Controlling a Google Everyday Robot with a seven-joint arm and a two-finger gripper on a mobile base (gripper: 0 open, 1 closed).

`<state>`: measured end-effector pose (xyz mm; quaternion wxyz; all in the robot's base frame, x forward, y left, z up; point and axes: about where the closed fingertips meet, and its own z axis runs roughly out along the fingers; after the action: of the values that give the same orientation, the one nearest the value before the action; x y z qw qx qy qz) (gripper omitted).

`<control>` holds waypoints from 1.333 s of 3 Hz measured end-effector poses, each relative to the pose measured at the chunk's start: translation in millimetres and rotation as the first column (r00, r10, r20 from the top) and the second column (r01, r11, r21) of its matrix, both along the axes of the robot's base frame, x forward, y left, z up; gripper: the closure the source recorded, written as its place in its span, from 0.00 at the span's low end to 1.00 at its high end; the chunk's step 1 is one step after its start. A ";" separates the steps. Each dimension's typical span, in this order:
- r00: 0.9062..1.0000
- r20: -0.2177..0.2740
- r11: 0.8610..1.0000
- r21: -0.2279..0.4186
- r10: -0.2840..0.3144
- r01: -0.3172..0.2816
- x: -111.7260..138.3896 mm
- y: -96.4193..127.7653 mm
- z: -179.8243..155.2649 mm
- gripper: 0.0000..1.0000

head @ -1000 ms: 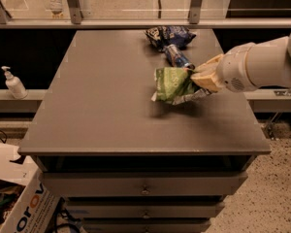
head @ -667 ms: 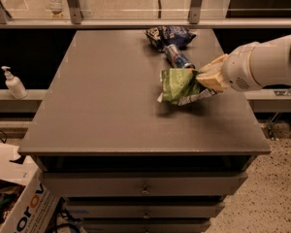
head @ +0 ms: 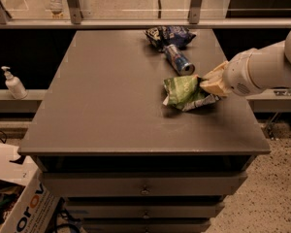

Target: Move green jalapeno chip bag near redbull can

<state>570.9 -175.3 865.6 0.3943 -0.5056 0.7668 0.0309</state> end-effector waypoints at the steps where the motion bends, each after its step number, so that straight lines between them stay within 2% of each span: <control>1: 1.000 -0.011 1.000 -0.019 0.011 -0.012 7.4 1.2 -9.3 1.00; 2: 1.000 -0.026 0.999 -0.032 0.014 -0.015 11.1 5.6 -19.4 0.83; 4: 1.000 -0.019 0.999 -0.037 0.022 -0.023 21.4 13.8 -19.8 0.37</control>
Offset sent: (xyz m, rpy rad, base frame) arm 0.0158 0.0071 -0.0340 -0.0466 0.0470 0.0115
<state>592.3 -161.6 845.8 0.3773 -0.5211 0.7651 0.0259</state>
